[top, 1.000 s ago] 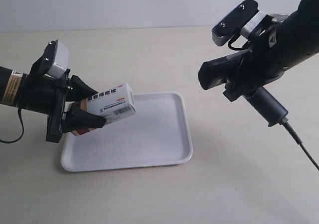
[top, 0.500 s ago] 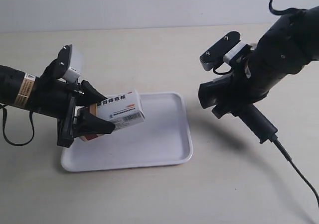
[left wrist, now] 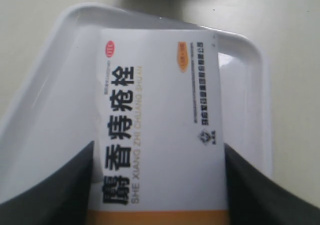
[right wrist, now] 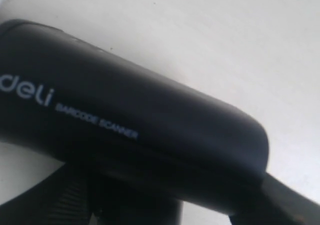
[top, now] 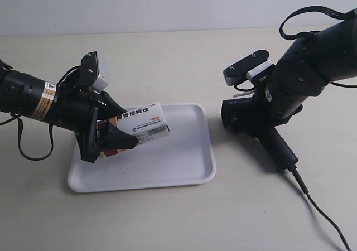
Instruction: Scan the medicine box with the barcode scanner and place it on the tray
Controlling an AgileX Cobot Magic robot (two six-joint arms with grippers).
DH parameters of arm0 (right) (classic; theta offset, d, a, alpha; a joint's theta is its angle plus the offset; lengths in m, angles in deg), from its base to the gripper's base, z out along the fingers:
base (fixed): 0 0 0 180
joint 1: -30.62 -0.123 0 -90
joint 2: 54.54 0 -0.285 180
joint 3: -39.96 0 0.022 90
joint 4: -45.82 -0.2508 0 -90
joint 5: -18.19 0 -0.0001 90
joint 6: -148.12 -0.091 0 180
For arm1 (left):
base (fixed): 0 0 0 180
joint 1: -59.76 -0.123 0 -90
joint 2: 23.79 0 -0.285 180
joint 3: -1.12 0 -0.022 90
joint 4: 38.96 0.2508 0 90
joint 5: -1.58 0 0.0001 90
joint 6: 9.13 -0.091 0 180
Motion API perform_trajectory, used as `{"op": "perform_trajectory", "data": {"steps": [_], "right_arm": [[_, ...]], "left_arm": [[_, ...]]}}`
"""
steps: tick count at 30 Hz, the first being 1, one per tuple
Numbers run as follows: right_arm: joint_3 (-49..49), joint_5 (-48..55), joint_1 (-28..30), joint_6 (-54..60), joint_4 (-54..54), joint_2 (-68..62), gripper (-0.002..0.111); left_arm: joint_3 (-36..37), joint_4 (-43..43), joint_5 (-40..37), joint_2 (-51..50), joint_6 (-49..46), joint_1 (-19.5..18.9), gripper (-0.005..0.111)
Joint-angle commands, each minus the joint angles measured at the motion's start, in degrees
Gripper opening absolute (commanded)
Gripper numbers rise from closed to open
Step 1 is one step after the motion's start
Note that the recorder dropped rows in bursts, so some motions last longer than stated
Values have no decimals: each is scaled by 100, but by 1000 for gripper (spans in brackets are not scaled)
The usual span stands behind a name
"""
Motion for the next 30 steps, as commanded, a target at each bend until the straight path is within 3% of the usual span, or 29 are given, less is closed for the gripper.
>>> {"op": "perform_trajectory", "data": {"steps": [1,6,14,25,27,30], "right_arm": [[-20,-149,17,-131,42,-8,34],[-20,-297,17,-131,-127,-8,59],[-20,-402,17,-131,-137,-8,75],[-20,-446,44,-131,99,-384,74],[-20,-446,44,-131,99,-362,67],[-20,-311,44,-121,251,-229,48]], "left_arm": [[-35,-71,-5,9,49,36,0],[-48,-71,-5,9,122,34,0],[-86,-71,-5,9,278,34,0],[-86,-71,27,9,276,34,0],[-86,-71,26,9,264,34,0],[-86,-71,26,9,264,34,0]]}}
